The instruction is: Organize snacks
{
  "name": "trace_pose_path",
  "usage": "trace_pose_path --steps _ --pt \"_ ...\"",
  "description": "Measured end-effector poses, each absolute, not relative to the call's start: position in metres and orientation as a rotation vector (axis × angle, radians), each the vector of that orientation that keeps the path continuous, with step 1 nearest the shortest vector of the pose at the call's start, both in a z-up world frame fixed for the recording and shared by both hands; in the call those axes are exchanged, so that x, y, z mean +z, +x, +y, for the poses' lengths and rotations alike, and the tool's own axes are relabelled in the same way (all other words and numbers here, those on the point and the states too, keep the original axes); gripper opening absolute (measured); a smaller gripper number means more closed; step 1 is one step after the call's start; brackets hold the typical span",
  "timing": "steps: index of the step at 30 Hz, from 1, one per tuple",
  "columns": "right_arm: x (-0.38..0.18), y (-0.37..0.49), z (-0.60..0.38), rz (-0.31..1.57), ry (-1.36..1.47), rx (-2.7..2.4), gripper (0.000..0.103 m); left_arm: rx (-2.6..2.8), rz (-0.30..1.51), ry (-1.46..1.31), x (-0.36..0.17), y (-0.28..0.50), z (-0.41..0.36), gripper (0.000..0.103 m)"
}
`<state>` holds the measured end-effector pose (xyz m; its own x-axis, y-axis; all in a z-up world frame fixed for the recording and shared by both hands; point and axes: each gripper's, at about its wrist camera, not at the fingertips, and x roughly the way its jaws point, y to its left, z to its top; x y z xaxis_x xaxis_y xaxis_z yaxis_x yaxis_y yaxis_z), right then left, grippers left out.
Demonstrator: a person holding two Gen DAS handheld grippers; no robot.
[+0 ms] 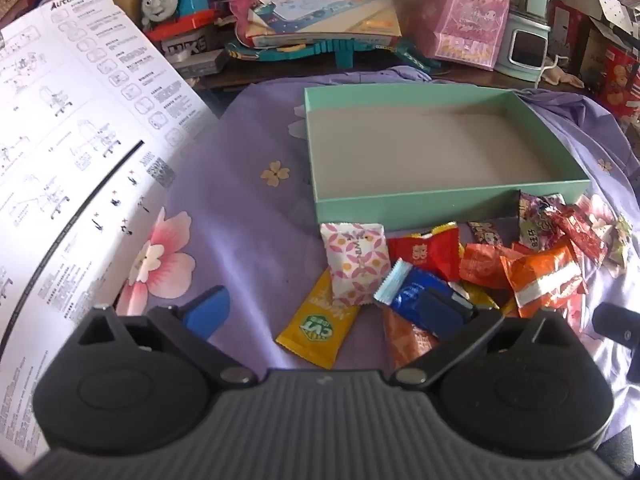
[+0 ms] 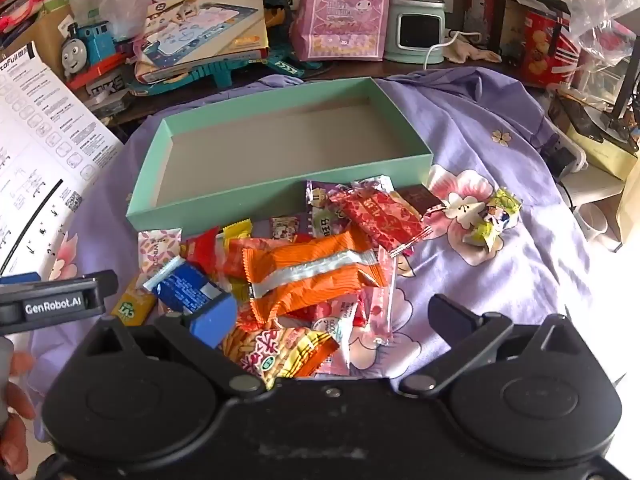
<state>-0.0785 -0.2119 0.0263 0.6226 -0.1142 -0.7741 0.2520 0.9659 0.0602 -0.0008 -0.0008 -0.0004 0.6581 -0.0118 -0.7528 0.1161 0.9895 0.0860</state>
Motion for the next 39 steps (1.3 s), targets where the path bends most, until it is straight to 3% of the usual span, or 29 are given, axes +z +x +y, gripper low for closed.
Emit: trace_pose_path --steps 39 --pt "0.032 -0.087 -0.217 0.85 0.193 -0.263 0.103 -0.111 0.85 0.108 0.009 -0.014 0.003 0.103"
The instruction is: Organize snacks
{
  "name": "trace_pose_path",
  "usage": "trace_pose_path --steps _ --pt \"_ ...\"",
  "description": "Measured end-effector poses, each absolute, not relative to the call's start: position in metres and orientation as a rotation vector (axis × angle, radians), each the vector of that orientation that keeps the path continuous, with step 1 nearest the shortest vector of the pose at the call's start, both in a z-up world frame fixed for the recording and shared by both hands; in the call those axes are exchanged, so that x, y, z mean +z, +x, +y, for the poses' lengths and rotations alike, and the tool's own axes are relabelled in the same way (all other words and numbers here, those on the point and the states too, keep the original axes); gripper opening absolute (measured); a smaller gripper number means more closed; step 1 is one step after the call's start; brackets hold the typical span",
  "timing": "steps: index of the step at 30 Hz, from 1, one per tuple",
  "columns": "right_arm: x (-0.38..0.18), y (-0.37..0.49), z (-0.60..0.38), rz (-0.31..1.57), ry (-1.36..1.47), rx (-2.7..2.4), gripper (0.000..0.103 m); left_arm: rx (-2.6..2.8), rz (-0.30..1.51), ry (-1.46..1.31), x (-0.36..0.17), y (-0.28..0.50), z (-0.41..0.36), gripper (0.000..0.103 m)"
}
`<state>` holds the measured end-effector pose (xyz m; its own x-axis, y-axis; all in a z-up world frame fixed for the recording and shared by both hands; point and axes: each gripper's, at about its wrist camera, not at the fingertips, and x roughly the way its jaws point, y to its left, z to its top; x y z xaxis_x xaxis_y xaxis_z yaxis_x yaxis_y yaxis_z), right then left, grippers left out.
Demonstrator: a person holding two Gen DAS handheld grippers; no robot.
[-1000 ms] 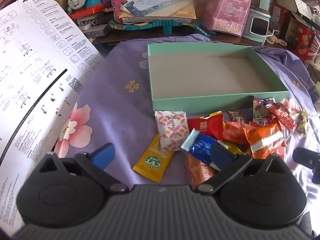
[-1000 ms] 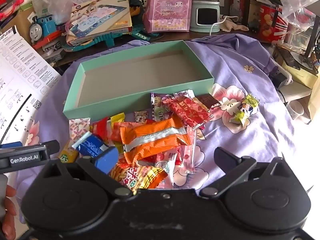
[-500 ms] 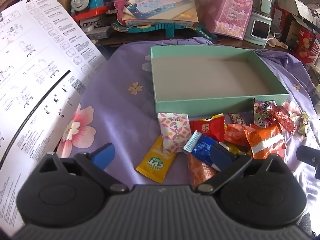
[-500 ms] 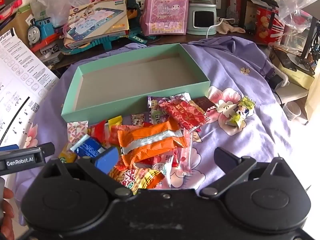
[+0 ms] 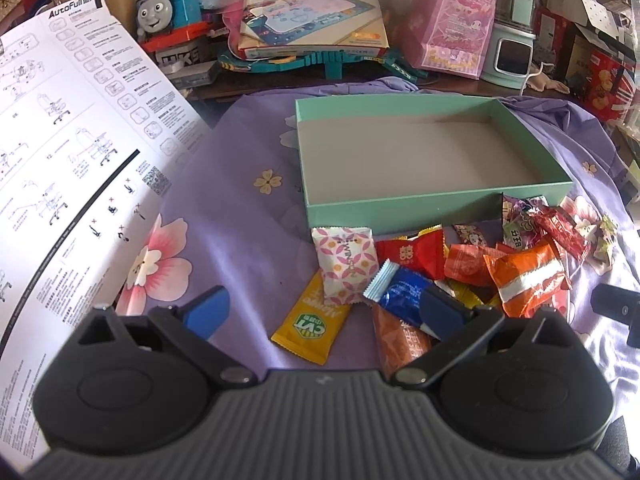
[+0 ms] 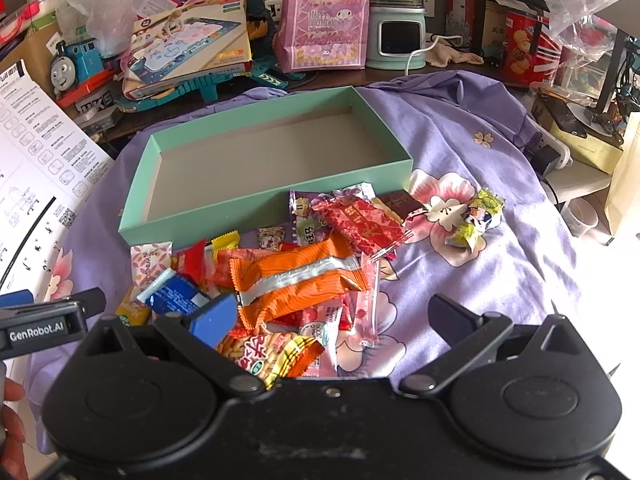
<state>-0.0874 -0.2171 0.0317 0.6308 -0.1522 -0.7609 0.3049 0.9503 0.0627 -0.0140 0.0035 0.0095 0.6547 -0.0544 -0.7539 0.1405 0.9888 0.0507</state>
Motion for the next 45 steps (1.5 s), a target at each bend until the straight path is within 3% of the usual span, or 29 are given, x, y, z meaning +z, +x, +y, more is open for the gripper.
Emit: trace_pose_path --steps 26,31,39,42,45 --pt "0.025 -0.085 -0.221 0.872 0.202 -0.248 0.103 -0.126 0.905 0.091 -0.01 -0.007 0.01 0.103" --pt "0.021 -0.087 -0.223 0.792 0.253 -0.147 0.103 -0.144 0.968 0.004 -0.026 0.001 0.025 0.103" --pt "0.018 -0.063 -0.212 0.838 0.199 -0.027 0.103 -0.246 1.032 0.034 -0.043 0.006 0.003 0.103" --pt "0.016 -0.058 -0.215 0.846 0.235 -0.006 0.103 -0.278 1.051 0.075 -0.053 0.01 -0.013 0.092" --pt "0.014 -0.051 -0.219 0.865 0.277 0.016 0.086 -0.302 1.079 0.092 -0.065 0.015 -0.023 0.082"
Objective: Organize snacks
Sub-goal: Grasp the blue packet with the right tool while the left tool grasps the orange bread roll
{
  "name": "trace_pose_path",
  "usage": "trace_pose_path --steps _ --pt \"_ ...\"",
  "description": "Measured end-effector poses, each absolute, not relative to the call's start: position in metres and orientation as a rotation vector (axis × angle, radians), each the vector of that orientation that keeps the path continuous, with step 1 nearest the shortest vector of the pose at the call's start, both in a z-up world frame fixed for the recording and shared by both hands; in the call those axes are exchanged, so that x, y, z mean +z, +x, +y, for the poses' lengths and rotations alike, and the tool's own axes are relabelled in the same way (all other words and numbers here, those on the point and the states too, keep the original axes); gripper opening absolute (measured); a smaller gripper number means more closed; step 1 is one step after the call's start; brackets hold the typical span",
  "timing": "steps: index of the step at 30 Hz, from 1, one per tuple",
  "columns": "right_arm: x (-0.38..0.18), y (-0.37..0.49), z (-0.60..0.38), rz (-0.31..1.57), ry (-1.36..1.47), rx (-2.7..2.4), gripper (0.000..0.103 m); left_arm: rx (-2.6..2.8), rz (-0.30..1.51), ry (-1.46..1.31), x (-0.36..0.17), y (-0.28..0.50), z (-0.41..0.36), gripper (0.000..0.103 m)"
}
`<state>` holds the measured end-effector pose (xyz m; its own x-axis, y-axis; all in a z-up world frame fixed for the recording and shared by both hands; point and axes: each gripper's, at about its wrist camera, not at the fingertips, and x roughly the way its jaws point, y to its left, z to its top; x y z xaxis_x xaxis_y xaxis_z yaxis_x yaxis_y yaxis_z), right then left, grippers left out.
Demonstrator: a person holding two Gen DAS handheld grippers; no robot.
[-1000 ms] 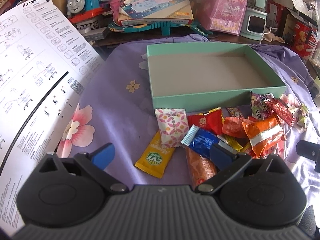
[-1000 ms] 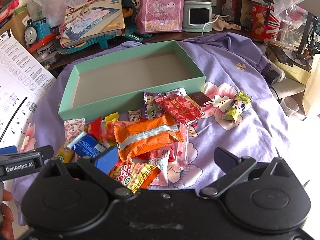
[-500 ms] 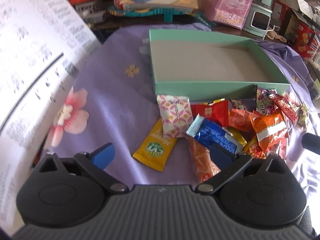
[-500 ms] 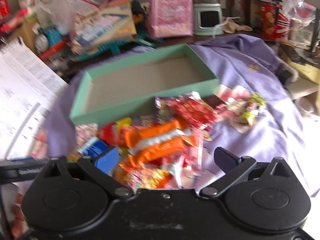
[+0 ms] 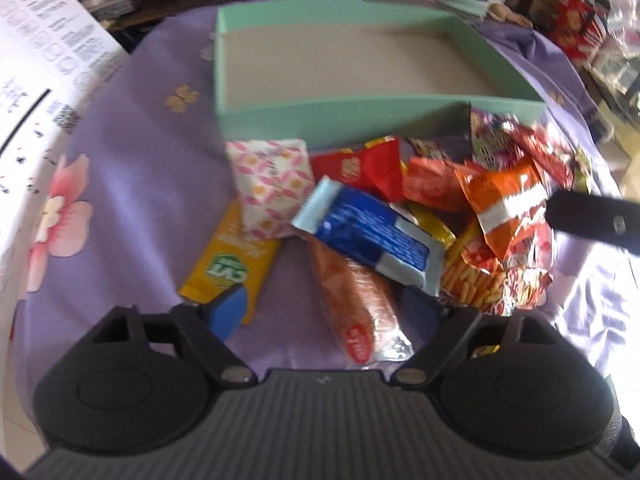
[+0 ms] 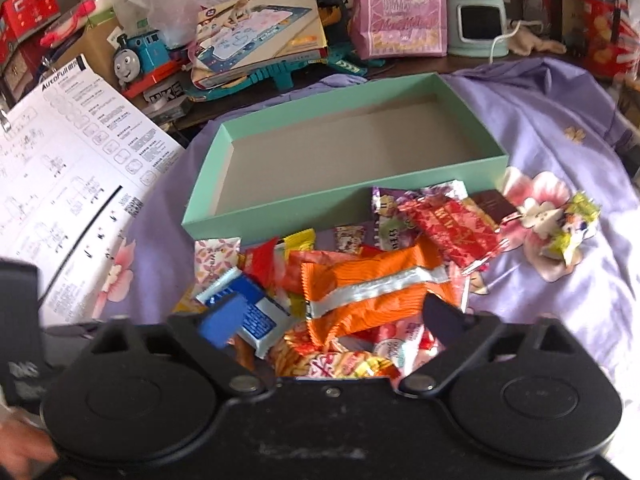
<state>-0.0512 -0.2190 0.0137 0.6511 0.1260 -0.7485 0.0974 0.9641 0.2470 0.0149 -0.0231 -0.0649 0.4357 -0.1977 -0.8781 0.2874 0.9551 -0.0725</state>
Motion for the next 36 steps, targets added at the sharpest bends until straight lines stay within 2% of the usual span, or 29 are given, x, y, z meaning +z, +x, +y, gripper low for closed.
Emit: trace_pose_path --steps 3,5,8,10,25,31,32,36 --pt "0.011 -0.044 -0.218 0.884 0.298 0.06 0.075 -0.326 1.102 0.103 -0.075 0.018 -0.03 0.074" --pt "0.009 -0.039 -0.213 0.895 0.296 0.096 0.068 -0.328 1.112 0.1 -0.079 0.02 -0.028 0.063" --pt "0.006 -0.032 -0.204 0.911 0.301 0.152 0.058 -0.327 1.127 0.066 -0.079 0.023 -0.014 0.06" --pt "0.002 -0.025 -0.198 0.931 0.3 0.185 0.055 -0.304 1.126 0.073 -0.079 0.022 -0.005 0.059" --pt "-0.037 0.03 -0.138 1.106 0.01 0.385 0.055 -0.33 1.12 0.009 -0.077 0.025 0.032 0.059" --pt "-0.044 0.034 -0.129 1.102 -0.037 0.413 0.055 -0.332 1.116 0.007 -0.078 0.025 0.035 0.059" --pt "-0.044 0.032 -0.13 1.096 -0.043 0.414 0.047 -0.332 1.118 0.007 -0.078 0.025 0.035 0.06" --pt "-0.039 0.031 -0.131 1.065 -0.023 0.389 0.044 -0.329 1.1 0.036 -0.074 0.024 0.029 0.06"
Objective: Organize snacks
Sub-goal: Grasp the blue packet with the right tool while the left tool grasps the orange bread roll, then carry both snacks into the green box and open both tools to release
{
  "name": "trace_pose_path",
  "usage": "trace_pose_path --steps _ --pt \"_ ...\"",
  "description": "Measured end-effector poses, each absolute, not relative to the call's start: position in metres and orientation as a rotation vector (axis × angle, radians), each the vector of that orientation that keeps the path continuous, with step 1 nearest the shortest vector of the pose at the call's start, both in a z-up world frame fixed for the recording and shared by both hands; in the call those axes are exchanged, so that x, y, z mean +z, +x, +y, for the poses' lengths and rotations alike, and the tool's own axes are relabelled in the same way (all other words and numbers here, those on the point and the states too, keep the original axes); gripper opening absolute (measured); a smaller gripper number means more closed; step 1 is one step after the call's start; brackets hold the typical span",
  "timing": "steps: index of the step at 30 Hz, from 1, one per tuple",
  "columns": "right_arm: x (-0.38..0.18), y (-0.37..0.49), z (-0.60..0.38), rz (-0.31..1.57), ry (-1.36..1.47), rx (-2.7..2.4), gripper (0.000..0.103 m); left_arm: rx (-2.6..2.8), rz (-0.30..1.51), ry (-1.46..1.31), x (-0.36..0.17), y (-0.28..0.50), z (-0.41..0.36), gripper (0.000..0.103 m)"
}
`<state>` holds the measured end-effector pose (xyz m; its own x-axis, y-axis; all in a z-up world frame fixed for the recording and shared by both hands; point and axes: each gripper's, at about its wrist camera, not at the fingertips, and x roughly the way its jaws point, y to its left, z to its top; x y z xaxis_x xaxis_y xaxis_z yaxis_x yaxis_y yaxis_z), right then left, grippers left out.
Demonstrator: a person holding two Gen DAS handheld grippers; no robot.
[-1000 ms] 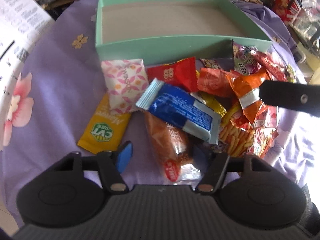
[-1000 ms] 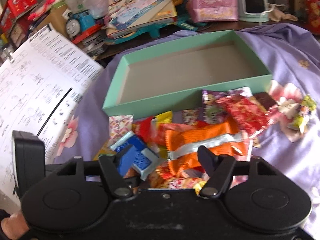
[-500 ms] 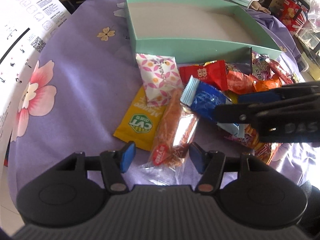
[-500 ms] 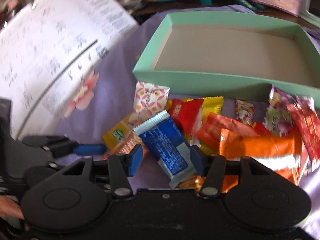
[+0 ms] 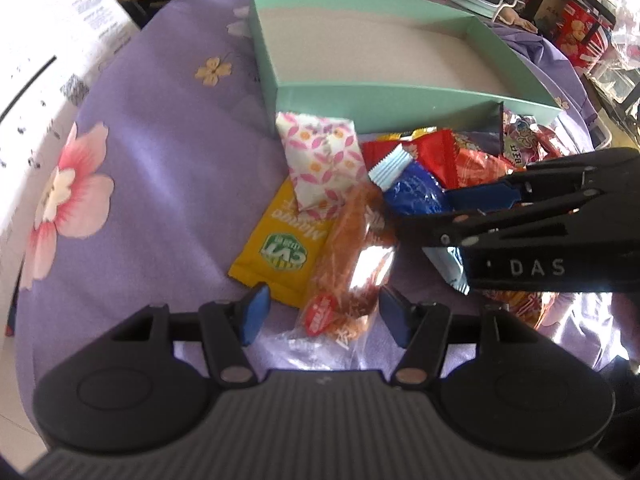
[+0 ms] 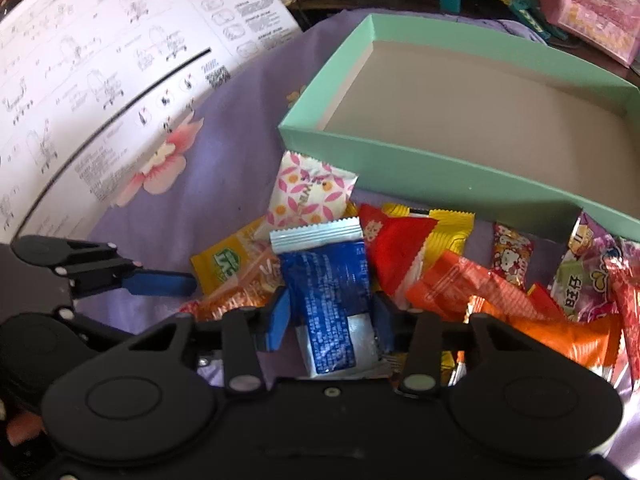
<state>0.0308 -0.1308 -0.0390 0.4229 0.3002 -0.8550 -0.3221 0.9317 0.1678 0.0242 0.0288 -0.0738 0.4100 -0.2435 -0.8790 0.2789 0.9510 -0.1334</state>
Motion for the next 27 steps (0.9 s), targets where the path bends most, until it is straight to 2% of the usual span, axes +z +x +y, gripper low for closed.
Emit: trace_pose_path --steps 6,8,10,12,19,27 --pt "-0.027 0.027 -0.15 1.042 0.064 0.351 0.043 -0.393 1.061 0.086 -0.065 0.03 0.009 0.06" --pt "-0.02 0.025 -0.158 1.023 0.091 0.341 0.043 -0.41 1.088 0.103 -0.068 0.033 0.001 0.055" --pt "-0.014 0.023 -0.165 1.003 0.112 0.326 0.043 -0.43 1.099 0.125 -0.071 0.032 -0.007 0.055" --pt "-0.01 0.021 -0.17 0.986 0.126 0.317 0.043 -0.412 1.102 0.154 -0.075 0.03 -0.012 0.039" --pt "-0.006 0.012 -0.182 0.954 0.159 0.291 0.043 -0.377 1.101 0.131 -0.061 0.022 -0.008 0.037" --pt "0.014 0.012 -0.195 0.897 0.189 0.29 0.043 -0.366 1.012 0.073 -0.013 0.026 0.005 0.037"
